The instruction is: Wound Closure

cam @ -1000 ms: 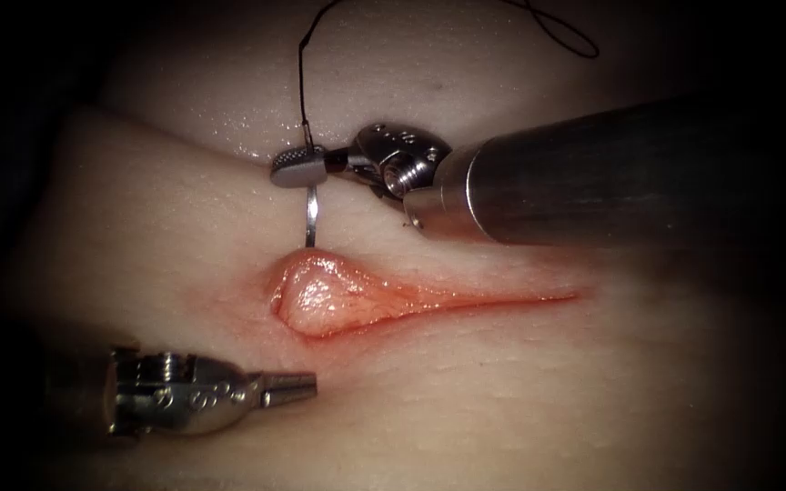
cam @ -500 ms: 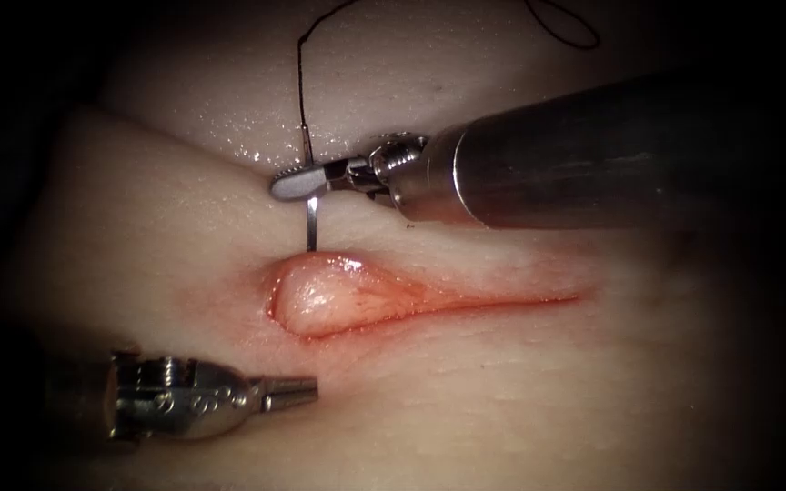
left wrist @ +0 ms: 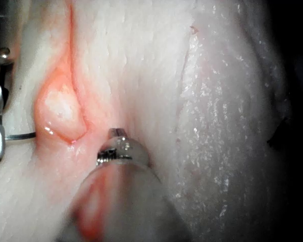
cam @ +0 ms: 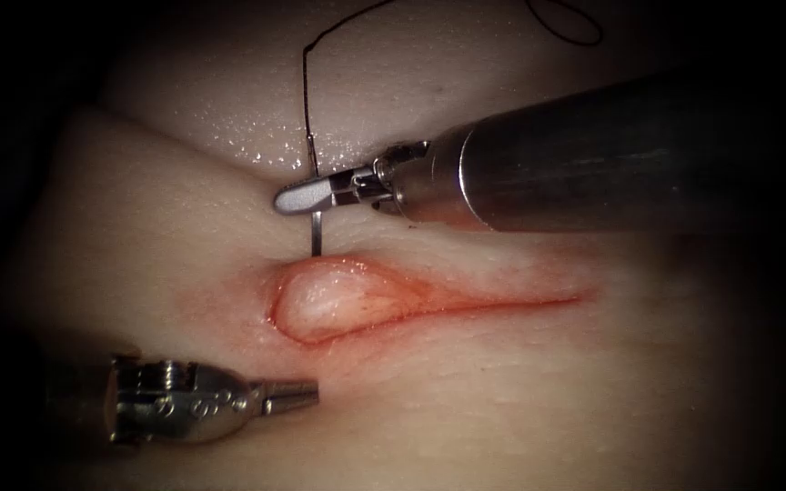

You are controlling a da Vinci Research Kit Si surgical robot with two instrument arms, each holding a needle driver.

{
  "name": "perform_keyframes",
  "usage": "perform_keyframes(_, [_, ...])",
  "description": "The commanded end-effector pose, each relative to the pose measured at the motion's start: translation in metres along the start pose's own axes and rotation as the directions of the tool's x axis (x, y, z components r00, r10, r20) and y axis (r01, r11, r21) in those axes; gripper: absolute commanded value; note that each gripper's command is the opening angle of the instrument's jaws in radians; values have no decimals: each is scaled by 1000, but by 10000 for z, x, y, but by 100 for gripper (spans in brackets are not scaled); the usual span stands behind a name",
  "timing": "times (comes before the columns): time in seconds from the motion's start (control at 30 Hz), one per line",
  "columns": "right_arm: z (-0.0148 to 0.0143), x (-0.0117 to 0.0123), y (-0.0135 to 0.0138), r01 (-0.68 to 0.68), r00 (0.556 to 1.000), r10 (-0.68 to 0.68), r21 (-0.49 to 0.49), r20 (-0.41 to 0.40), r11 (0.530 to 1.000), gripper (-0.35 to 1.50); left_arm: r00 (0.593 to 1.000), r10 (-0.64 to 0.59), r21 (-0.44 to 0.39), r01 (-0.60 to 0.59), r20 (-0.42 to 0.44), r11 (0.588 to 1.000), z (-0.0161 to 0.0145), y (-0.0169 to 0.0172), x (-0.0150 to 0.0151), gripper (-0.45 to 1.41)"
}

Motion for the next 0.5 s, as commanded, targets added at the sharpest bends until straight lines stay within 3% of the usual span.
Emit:
perform_keyframes(0.03, [9,-1,4,-15,1000,15,7,4,1000,-35,1000,0,-2,0,-1,1000,9,5,-1,-45])
perform_keyframes(0.5, [18,-22,-12,-84,996,84,30,24,996,-35,1000,0,-2,0,-1,1000,9,5,-1,-45])
